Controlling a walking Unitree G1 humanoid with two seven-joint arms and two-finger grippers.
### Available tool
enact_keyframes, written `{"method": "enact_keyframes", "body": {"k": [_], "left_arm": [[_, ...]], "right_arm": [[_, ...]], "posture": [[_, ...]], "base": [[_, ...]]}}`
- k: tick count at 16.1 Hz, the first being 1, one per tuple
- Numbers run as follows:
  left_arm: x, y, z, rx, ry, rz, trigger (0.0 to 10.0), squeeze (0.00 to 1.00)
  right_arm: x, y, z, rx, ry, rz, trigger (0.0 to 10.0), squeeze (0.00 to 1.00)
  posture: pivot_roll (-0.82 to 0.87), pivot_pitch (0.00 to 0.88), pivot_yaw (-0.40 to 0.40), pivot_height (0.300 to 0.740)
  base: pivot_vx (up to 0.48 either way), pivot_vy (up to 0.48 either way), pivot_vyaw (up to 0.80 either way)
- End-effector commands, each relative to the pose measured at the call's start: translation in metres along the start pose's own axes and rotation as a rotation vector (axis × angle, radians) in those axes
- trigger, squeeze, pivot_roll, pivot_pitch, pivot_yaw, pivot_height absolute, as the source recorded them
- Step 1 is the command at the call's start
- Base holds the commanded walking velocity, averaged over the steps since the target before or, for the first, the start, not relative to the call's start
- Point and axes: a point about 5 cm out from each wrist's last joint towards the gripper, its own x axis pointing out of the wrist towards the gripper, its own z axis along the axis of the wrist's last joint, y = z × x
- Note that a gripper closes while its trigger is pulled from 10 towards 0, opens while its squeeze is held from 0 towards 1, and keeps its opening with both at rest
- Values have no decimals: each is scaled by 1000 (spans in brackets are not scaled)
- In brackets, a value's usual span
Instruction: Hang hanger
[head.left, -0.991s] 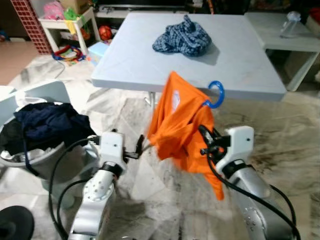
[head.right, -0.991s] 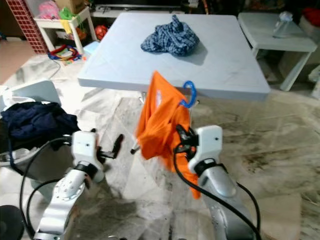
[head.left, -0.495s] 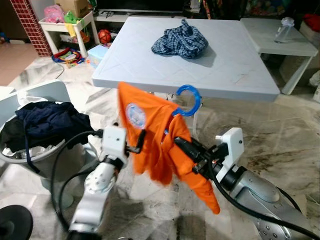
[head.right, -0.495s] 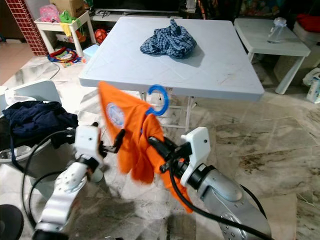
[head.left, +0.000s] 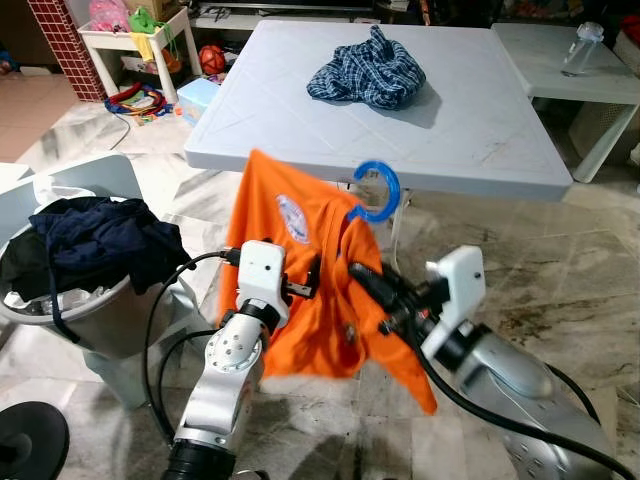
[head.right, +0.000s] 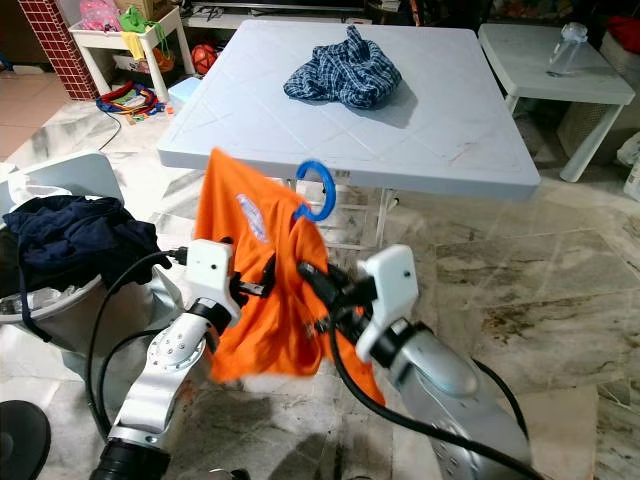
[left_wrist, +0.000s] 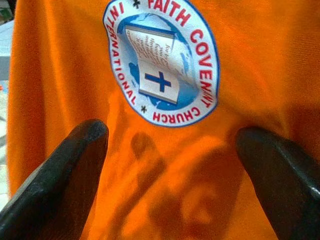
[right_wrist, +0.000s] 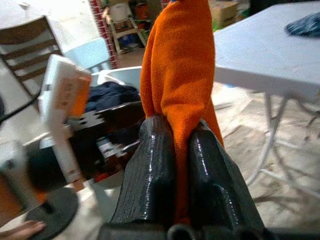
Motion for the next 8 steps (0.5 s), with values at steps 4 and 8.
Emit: {"method": "enact_keyframes", "body": {"k": [4,8], "left_arm": [[-3,-9,5,24,-18,-73,10000,0],[-4,-8,6,41,-26,-77,10000,0]], "right_arm": [[10,-4,0,-44,-19,-66,10000,0],[19,-10,2,-79,-46,-113,10000,0]], "posture": [[5,108,-16,740],[12,104,-19,740]], "base": [[0,0,0],[0,0,0]]}}
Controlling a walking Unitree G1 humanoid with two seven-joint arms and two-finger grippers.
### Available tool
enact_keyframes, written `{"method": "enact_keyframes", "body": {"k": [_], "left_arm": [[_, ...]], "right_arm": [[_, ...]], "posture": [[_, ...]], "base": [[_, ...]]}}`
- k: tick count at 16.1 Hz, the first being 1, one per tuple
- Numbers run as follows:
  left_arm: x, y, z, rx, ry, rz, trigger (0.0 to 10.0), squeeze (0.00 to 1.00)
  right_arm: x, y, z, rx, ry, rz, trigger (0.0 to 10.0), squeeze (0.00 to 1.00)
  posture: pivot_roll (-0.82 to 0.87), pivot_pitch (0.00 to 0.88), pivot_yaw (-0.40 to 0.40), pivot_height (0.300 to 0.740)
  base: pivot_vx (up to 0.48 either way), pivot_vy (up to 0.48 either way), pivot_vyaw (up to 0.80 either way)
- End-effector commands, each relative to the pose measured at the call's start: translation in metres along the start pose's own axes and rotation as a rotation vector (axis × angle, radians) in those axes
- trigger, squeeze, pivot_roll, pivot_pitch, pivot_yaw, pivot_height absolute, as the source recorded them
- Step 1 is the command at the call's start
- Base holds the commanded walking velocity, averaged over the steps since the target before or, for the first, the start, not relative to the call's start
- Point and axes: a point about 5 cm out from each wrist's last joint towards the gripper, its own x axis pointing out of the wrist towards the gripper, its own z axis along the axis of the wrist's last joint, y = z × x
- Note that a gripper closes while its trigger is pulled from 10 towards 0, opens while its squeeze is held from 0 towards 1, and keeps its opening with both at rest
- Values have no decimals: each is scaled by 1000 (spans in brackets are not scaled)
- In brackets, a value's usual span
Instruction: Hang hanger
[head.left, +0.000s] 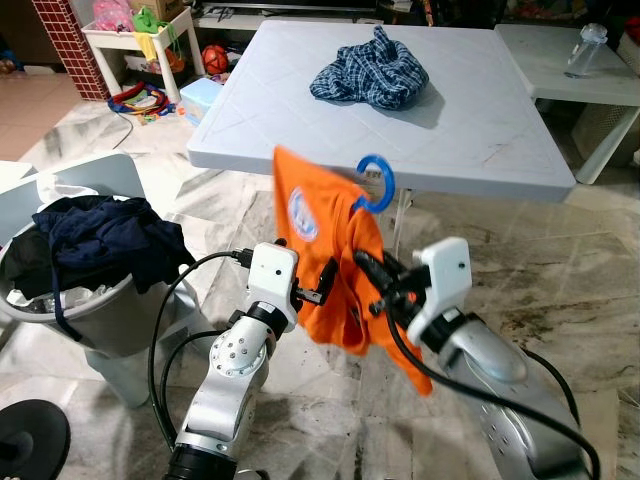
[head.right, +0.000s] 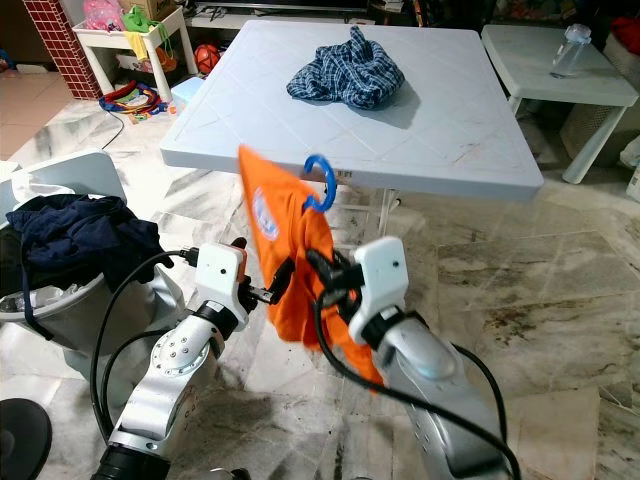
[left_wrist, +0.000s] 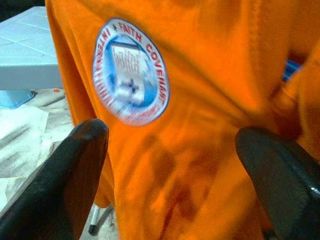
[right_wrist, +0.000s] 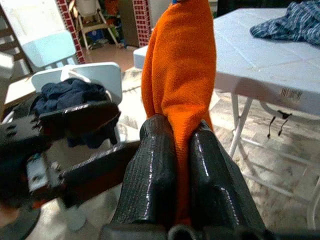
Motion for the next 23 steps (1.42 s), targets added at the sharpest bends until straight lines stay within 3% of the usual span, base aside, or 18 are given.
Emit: {"method": "enact_keyframes", "body": {"k": [1,4,9,11,14,17,21,23], "left_arm": [[1,-1,6,20,-21,-8,10000,0],[6,1,10,33,-36,-12,10000,0],[6,-1,4,30,-13,-19,10000,0],[6,10,-1,67,14,32,10000,0],[1,36,-4,105,36,127,10000,0],[-4,52,-3,137,36,186,10000,0],[-9,52,-9,140,60,185,10000,0],[-11,35,-16,105,92,90,10000,0]], "right_arm": [[3,5,6,-9,-38,33,10000,0],[-7,23,-2,16,5,187,10000,0],[-16,37,-1,60,11,326,10000,0],[-24,41,-2,73,33,396,10000,0],[-41,32,-6,63,88,444,10000,0],[-49,18,-10,26,141,438,10000,0],[-48,1,-10,-48,165,383,10000,0],[-39,-5,-12,-105,160,326,10000,0]], "posture": [[12,102,-20,740],[1,99,-17,740],[-4,102,-18,740],[-3,102,-19,740],[-3,104,-16,740],[-3,105,-12,740],[0,105,-10,740],[1,104,-10,740]], "base": [[0,0,0],[0,0,0],[0,0,0],[0,0,0],[0,0,0],[0,0,0],[0,0,0],[0,0,0]]}}
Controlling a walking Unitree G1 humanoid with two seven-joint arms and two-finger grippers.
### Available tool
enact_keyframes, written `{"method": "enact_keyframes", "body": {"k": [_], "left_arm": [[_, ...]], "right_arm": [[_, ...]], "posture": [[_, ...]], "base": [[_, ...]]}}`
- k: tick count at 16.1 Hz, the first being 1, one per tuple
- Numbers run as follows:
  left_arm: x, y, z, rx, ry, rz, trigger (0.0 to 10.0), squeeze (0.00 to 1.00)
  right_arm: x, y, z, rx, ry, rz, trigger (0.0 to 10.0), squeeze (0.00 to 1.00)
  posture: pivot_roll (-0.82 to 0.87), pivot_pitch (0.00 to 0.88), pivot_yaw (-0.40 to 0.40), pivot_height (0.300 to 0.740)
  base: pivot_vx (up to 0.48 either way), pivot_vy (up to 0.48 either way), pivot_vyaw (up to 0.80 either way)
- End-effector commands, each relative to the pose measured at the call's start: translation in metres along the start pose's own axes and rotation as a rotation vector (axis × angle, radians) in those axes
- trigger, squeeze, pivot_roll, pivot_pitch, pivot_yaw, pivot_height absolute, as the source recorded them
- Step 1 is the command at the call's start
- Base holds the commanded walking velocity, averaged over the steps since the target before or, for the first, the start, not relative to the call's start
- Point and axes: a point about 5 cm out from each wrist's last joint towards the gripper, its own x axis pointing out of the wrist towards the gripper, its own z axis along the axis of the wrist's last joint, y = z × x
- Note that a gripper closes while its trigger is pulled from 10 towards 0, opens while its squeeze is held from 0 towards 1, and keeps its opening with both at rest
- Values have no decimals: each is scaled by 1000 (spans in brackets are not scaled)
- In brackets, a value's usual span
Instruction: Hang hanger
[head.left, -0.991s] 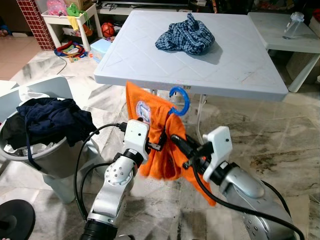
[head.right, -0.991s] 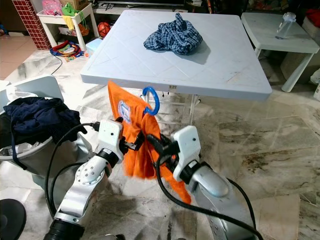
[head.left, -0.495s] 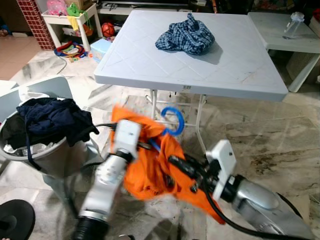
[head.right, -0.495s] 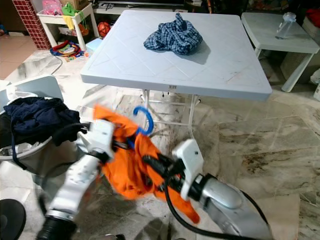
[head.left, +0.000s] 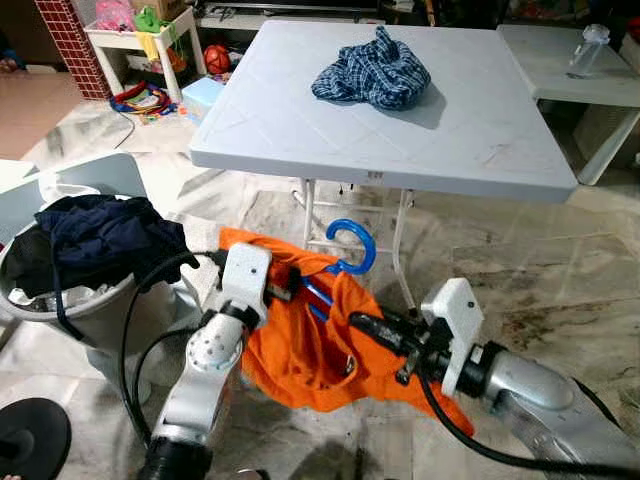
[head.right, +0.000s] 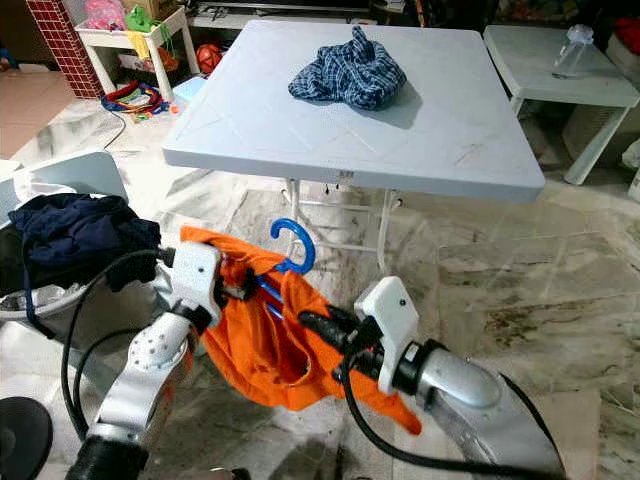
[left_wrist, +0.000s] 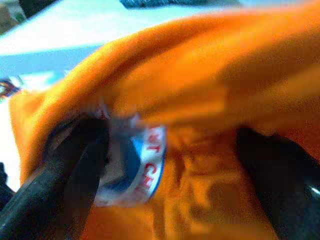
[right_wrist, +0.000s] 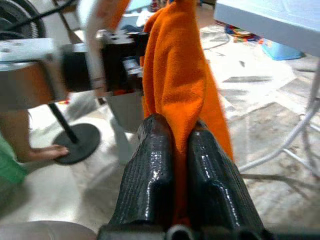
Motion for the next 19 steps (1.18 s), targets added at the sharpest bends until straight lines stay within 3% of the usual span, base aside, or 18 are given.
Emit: {"method": "enact_keyframes", "body": {"k": [1,2,3,6,10,15,16,17,18,19], "left_arm": [[-2,-4,0,1,5,-30,10000,0],[-4,-7,1,2,-3,-48,3137,0],[-5,-10,-1,-23,2,-70,0,0],[-9,-13,1,-15,-7,-89,0,0],[-10,1,1,-5,-15,-1,0,0],[-12,-11,10,-42,-64,-25,0,0],[-16,-10,8,-48,-60,-26,549,0],[-21,-12,4,-66,-40,-55,10000,0],[-24,-15,2,-70,-36,-89,10000,0],[-25,-18,4,-87,-41,-116,10000,624]], "right_arm": [[2,0,5,-34,-27,-3,10000,0],[3,-1,5,-56,-25,-15,10000,0],[6,-4,4,-63,-27,-48,10000,0],[8,-10,0,-91,-11,-96,10000,0],[8,-13,-4,-100,0,-114,10000,0],[12,-16,-3,-116,-23,-163,10000,0],[12,-16,-3,-109,-31,-188,10000,0],[11,-16,-4,-98,-42,-221,10000,0],[12,-16,-5,-96,-46,-233,10000,0],[12,-15,-4,-95,-50,-236,10000,0]], "posture": [[1,104,-10,740],[1,104,-10,740],[4,102,-12,740],[6,105,-11,740],[6,107,-15,740],[-28,136,-20,740],[-29,147,-3,740],[-29,148,5,740],[-28,150,11,740],[-27,151,14,740]], "base": [[0,0,0],[0,0,0],[0,0,0],[0,0,0],[0,0,0],[0,0,0],[0,0,0],[0,0,0],[0,0,0],[0,0,0]]}}
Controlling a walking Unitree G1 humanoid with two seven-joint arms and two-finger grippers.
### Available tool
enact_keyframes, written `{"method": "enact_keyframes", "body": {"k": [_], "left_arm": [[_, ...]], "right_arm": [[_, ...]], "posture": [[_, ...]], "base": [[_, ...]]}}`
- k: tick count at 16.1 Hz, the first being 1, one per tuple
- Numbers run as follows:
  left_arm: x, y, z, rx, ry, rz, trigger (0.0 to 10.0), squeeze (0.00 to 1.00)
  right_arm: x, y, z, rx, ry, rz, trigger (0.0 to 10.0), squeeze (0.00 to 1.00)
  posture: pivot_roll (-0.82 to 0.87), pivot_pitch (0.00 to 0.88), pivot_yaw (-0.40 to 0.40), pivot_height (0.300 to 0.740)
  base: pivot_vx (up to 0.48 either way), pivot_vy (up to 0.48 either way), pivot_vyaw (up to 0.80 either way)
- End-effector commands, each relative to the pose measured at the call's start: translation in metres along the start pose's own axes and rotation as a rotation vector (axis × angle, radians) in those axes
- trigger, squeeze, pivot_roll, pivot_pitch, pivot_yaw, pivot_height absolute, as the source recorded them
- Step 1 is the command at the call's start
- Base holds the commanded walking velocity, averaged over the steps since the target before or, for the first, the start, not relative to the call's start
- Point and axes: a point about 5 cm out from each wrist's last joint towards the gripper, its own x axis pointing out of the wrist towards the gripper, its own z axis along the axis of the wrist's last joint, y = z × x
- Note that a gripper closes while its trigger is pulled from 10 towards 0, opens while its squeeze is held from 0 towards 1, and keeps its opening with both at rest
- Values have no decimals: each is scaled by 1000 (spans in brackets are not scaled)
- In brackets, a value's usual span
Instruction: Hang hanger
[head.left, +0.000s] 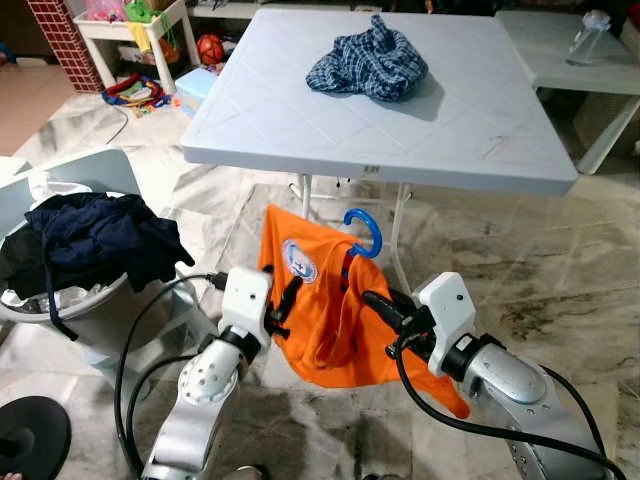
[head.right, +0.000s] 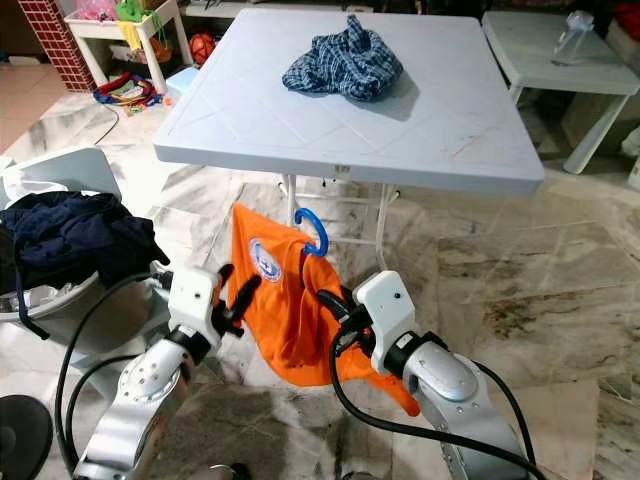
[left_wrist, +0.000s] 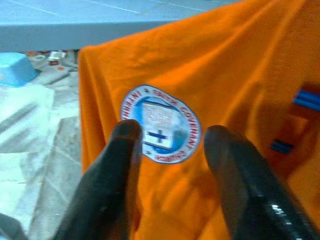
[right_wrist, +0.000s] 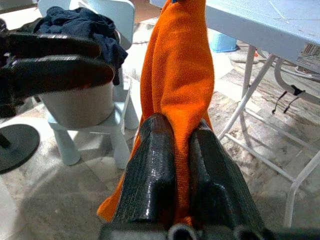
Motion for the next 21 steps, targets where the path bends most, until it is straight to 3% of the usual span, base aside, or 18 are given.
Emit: {"method": "enact_keyframes", "body": {"k": [1,6,10,14,15,16,18,19,21], "left_arm": [[0,-4,7,5,-26,-31,10000,1000],[7,-12,19,33,-63,-90,10000,1000],[18,-17,33,73,-119,-70,10000,1000],[20,-18,25,100,-83,-43,10000,1000],[21,-18,22,106,-79,-42,10000,890],[22,-17,21,108,-78,-39,10000,0],[24,-13,16,120,-48,-28,10000,0],[25,-12,15,126,-45,-29,0,0],[26,-10,15,136,-45,-30,0,0]], "right_arm": [[-1,-1,9,-17,-53,-17,10000,0],[2,-12,16,57,-108,-118,10000,0],[11,-1,23,78,-135,-57,10000,0],[11,13,30,105,-151,61,10000,0],[9,15,35,116,-164,97,10000,0],[9,15,36,124,-169,109,10000,0],[8,17,41,121,-185,133,10000,0],[9,18,43,121,-197,131,10000,0],[9,21,45,129,-203,136,10000,0]], "posture": [[-26,152,16,740],[1,136,14,740],[5,121,-18,740],[0,114,-28,740],[0,114,-28,740],[-3,113,-29,740],[-7,113,-27,740],[-8,113,-24,740],[-7,112,-22,740]], "base": [[0,0,0],[0,0,0],[0,0,0],[0,0,0],[0,0,0],[0,0,0],[0,0,0],[0,0,0],[0,0,0]]}}
